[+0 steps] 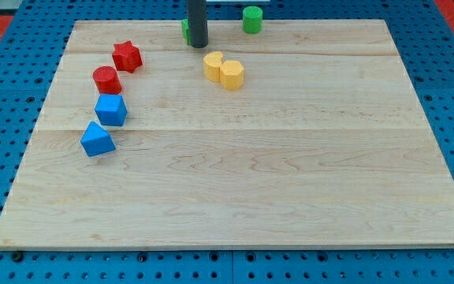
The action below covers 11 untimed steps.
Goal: Separate the yellow blocks
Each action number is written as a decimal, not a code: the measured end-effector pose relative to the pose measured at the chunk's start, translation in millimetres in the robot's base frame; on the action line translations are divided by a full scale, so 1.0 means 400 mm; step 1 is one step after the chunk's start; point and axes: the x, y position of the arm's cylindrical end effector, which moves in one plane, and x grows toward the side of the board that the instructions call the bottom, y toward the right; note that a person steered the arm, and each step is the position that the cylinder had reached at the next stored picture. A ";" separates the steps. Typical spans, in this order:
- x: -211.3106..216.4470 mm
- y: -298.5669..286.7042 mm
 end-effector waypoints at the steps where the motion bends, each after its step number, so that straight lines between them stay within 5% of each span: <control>1: 0.027 -0.034; 2: 0.095 -0.117; 3: 0.041 -0.219; 4: -0.122 -0.223; 6: -0.075 0.123; 8: -0.021 0.097; 9: 0.005 0.201; 10: 0.017 0.121; 11: 0.122 0.109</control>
